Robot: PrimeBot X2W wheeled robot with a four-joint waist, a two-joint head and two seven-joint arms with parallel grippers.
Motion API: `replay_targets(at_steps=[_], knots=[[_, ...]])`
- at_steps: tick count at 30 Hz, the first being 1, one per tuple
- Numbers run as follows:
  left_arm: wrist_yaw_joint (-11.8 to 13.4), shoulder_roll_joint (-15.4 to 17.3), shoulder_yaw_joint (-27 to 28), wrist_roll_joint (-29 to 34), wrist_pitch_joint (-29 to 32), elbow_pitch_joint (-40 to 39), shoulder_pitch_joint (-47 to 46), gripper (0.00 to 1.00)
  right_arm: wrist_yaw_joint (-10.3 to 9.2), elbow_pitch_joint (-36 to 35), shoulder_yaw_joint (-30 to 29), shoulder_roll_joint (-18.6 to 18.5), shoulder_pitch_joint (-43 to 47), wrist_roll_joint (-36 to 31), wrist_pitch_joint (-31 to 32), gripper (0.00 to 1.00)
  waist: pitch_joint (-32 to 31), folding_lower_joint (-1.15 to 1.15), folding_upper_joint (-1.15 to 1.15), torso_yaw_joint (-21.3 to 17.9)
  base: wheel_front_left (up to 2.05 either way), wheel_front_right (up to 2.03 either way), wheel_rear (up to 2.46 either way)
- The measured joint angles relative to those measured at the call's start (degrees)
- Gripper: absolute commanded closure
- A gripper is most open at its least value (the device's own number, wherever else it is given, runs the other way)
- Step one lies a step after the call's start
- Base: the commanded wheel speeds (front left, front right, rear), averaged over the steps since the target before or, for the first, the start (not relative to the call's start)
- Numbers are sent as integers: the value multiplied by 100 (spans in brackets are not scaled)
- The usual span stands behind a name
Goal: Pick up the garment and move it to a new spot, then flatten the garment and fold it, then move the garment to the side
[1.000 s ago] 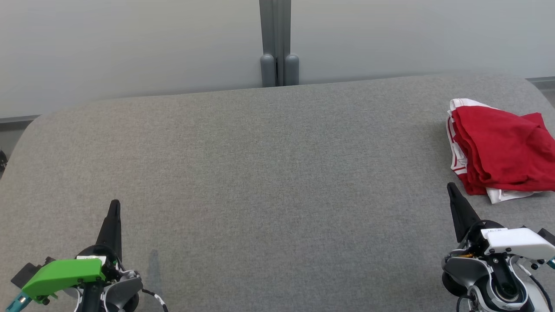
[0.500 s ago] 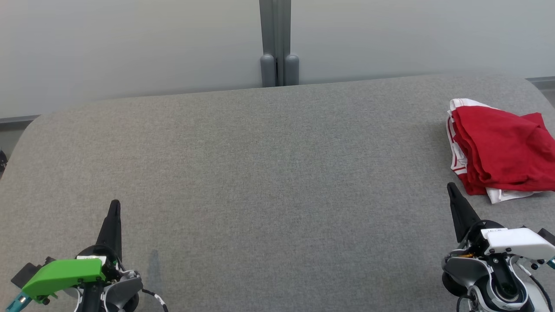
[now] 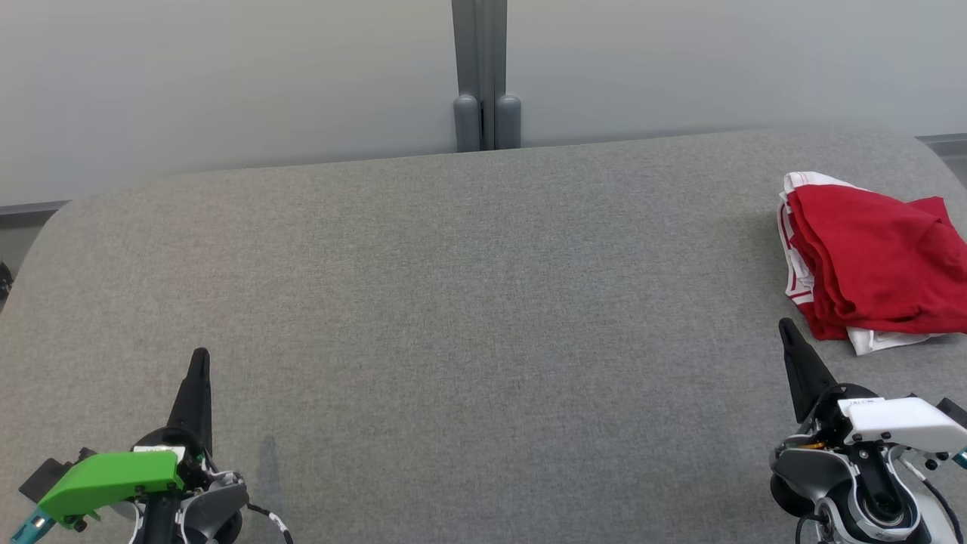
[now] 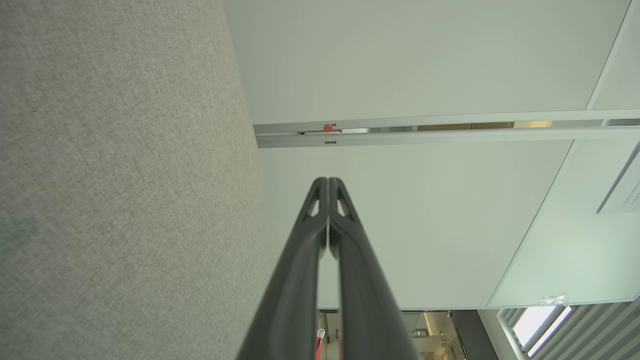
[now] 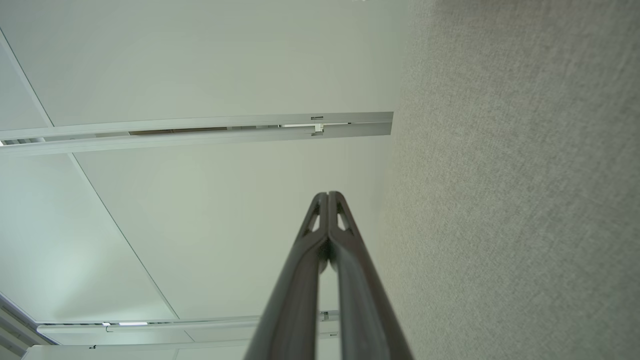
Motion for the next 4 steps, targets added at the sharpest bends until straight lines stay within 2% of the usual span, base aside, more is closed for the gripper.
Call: replay_targets(at_steps=[4], knots=[[0, 0, 1, 0, 0, 0, -1, 100, 0, 0, -1, 1, 0, 0, 0, 100, 0, 0, 0, 0, 0, 0, 0]])
